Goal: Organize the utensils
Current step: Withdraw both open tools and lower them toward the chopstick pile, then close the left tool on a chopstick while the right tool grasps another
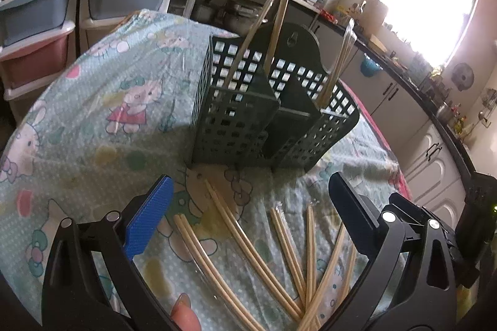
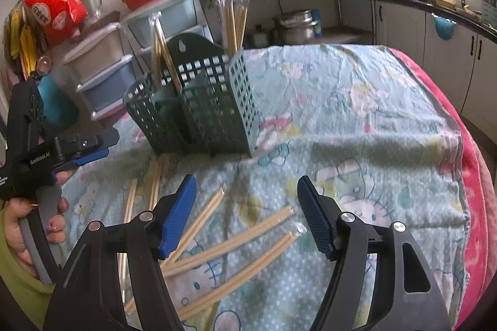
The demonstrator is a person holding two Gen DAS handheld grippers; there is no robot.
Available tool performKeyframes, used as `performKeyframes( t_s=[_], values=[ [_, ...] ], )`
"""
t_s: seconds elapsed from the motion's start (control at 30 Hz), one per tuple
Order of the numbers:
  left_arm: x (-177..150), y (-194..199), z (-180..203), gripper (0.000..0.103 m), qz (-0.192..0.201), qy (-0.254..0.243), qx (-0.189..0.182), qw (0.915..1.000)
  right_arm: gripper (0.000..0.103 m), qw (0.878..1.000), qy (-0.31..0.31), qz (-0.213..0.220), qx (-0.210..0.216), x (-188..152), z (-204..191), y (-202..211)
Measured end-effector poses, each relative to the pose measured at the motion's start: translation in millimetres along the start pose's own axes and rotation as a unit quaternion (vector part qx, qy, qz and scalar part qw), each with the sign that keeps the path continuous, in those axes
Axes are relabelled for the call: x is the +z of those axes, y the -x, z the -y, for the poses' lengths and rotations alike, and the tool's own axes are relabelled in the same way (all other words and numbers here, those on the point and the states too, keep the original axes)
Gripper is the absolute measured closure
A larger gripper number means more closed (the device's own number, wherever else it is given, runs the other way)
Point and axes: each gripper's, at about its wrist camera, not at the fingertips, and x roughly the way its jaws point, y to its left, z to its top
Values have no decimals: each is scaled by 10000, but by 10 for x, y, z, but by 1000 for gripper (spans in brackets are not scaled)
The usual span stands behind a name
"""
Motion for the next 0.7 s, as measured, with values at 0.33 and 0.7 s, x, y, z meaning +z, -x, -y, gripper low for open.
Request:
performKeyframes(
  t_s=[0.33,0.7],
  values=[
    [-86,-221,-45,11,-372,19,-8,9993,50,9985,-130,-541,-2,-112,90,-238],
    [-148,-546,-133,38,-981,145,38,9951,61,9913,-599,-1168,-128,-136,362,-554]
  ],
)
